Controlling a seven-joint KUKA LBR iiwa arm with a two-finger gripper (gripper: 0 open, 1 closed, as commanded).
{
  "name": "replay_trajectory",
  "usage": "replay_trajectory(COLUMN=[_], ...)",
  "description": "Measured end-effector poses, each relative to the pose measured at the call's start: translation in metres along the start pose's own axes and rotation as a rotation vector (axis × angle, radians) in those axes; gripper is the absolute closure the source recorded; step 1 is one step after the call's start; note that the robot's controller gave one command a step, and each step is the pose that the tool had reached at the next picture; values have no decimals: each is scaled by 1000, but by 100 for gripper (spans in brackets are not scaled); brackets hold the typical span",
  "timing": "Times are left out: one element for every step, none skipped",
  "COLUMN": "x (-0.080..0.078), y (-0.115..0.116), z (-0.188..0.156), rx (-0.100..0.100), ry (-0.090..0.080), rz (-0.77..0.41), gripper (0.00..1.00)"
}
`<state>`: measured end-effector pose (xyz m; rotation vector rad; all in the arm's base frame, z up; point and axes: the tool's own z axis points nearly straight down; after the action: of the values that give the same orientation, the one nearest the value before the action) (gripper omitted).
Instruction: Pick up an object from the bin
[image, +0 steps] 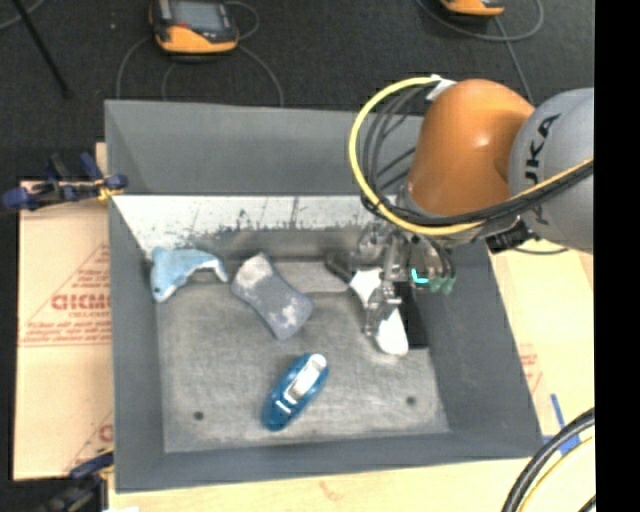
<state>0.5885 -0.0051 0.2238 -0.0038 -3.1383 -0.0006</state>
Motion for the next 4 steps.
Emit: replay_trajectory(x=[-2,-20,-43,-52], y=[0,8,31,34], z=[-5,42,62,82], rx=[0,2,2,3], ry=[-8,-11,-8,-8], rz=[0,-128,-377,-461], gripper=[0,0,0,0])
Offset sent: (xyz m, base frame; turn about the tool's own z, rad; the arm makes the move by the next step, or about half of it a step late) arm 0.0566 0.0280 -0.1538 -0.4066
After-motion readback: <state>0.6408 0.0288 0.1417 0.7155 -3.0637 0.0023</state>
